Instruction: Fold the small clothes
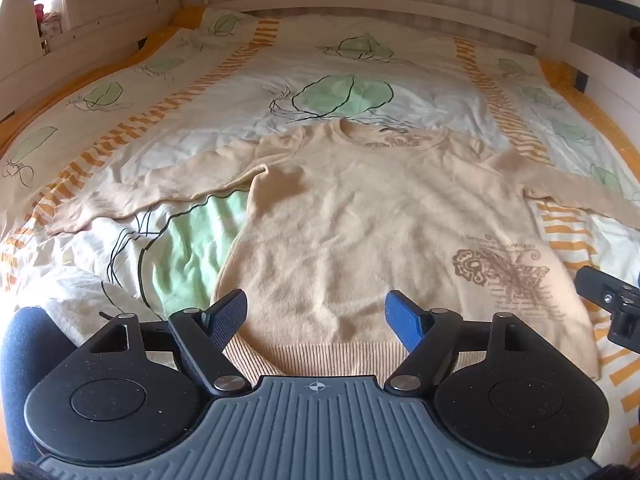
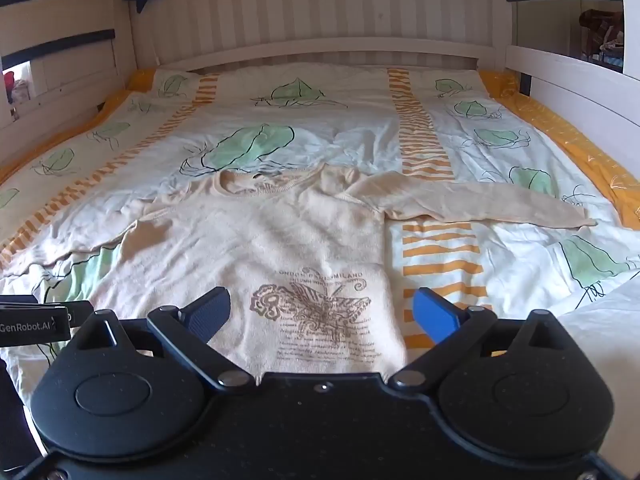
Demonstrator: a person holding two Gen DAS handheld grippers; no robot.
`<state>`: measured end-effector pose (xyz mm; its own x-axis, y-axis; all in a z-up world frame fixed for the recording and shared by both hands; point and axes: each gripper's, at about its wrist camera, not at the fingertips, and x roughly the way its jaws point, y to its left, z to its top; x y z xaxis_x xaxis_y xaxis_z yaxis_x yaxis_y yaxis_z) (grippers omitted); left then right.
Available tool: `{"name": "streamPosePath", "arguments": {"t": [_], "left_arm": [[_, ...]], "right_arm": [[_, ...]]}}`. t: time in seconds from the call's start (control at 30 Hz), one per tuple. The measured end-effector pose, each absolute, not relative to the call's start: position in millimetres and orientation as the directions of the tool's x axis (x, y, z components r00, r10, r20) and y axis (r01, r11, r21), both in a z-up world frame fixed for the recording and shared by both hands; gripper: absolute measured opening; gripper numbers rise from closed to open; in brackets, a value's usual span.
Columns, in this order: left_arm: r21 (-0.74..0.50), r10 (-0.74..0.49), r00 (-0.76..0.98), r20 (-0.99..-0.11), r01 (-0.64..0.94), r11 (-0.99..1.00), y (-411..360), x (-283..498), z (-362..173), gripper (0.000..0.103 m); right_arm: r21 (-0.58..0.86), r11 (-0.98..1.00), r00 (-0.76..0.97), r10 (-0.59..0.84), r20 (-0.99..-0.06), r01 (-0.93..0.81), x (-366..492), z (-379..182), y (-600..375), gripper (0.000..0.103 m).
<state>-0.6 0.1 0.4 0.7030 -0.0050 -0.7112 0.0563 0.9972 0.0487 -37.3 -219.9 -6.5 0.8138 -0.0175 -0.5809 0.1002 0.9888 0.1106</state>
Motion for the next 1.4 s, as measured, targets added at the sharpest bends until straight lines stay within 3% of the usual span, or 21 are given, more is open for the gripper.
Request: {"name": "streamPosePath", "arguments": {"t": [0.13, 0.27, 1.4], "left_arm": [[0.034, -0.025, 0.748, -0.663, 0.063, 0.997, 5, -24, -8, 0.075], [0.046, -0.004, 0.674, -0.739, 0.057, 0.997, 1, -6, -8, 0.075], [0.026, -0.011, 0.633, -0.774, 0.048, 0.999, -1, 1, -13, 0.075]], "right_arm": [[0.148, 0.984, 0.829, 0.004, -0.559, 0.095, -45, -10, -218, 0.098], [0.100, 0.991, 0.784, -0.007, -0.621, 0.088, -35, -15, -213, 0.098], [0.074, 0.992, 0.721, -0.026, -0.693, 0.107, -23, -22, -210, 0.098]]}}
